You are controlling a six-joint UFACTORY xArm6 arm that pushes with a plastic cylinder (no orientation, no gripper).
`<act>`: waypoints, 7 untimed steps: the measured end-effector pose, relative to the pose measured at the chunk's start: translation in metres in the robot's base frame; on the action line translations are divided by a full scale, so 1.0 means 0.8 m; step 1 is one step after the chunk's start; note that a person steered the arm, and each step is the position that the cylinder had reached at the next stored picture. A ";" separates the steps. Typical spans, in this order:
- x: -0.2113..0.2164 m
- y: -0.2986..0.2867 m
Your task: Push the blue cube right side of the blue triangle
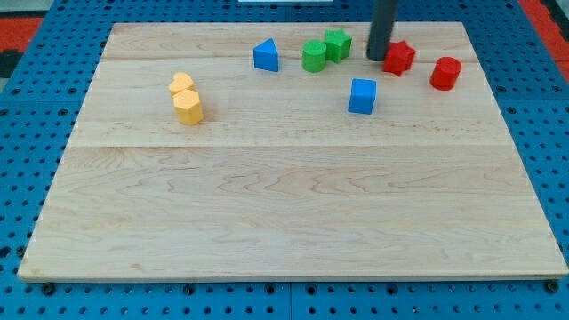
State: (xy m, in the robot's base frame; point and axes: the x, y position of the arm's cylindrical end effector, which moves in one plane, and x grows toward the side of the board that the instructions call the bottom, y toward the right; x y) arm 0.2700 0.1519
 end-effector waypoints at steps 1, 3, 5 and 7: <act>0.000 0.056; -0.053 0.048; -0.097 -0.014; -0.058 -0.157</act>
State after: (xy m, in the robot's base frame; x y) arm 0.2233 0.0264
